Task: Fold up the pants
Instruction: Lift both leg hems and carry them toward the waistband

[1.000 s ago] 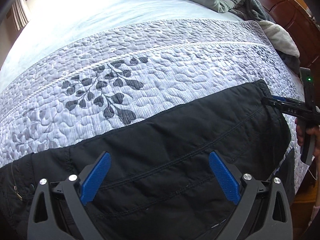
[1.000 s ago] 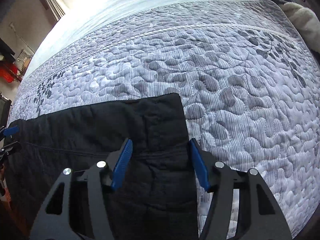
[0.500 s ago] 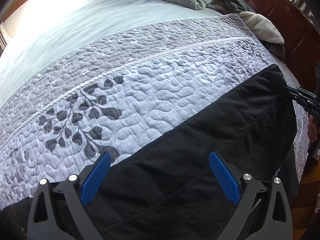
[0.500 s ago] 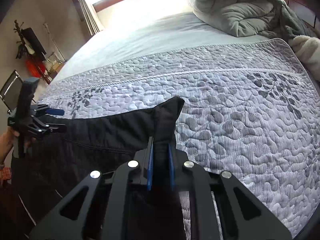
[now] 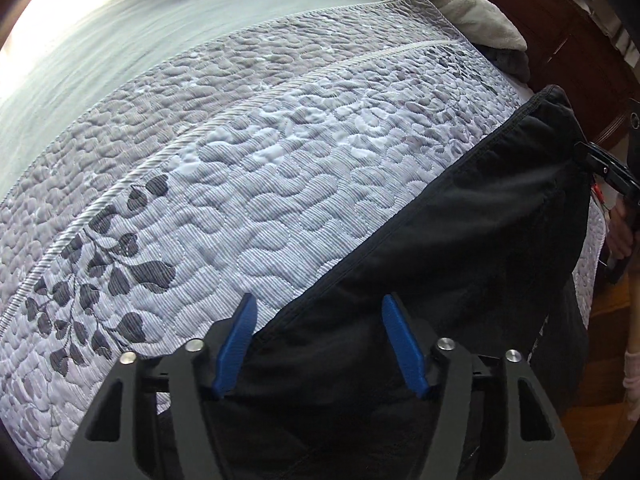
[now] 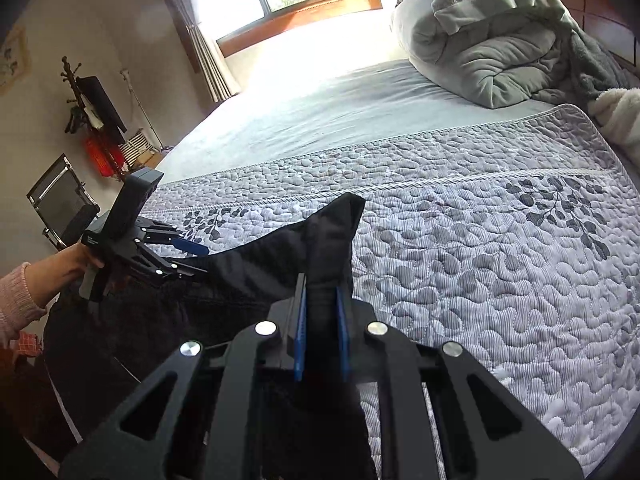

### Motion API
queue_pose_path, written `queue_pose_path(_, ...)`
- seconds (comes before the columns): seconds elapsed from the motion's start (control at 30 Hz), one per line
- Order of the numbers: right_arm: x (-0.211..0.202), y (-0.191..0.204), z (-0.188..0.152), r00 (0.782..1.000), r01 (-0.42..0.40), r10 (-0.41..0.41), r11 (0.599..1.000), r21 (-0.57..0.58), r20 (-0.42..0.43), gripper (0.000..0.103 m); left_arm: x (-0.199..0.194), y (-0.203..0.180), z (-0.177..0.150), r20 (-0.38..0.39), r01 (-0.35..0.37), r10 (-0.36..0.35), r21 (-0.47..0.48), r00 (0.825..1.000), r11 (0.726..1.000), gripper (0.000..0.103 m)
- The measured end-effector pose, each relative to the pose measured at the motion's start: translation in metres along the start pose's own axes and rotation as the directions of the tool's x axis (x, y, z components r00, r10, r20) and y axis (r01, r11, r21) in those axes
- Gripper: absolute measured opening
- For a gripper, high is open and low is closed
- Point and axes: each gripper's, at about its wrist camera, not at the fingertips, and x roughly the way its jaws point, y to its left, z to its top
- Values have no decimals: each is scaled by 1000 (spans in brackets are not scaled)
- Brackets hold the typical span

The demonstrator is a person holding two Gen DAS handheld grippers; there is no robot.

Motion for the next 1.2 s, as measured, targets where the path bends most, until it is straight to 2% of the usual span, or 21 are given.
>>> queue_pose_path(0.03,0,1,0,1000,0,0,1000,-2,1,11,1,0,-1,0,-8,8,-4,1000,1000,50)
queue_pose_path(0.07,0,2,-1,1000,1,-1,1000,-4,2,11,2,0,-2,2,-21,21,2,1000,1000,36)
queue_pose_path(0.17,-2,2,-1,1000,-4,4,1000,3,13,11,0,-1,-5,15,-49,48,20,999,999,14)
queue_pose_path(0.27,-6,2,-1,1000,2,-2,1000,10,22,11,-12,-1,-10,58,-56,55,7,997,998,7)
queue_pose_path(0.53,-16,5,-1,998,39,-40,999,18,41,12,-51,-12,-17,157,-69,73,-30,985,997,3)
queue_pose_path(0.67,-29,8,-2,996,50,-53,998,41,74,12,-84,-31,-32,231,-93,97,-31,968,995,3)
queue_pose_path(0.93,-60,25,-15,989,51,-58,997,52,135,12,-144,-83,-85,327,-139,132,-3,936,990,3)
queue_pose_path(1.2,-94,43,-43,982,46,-59,996,75,181,12,-169,-141,-149,374,-176,156,22,914,984,3)
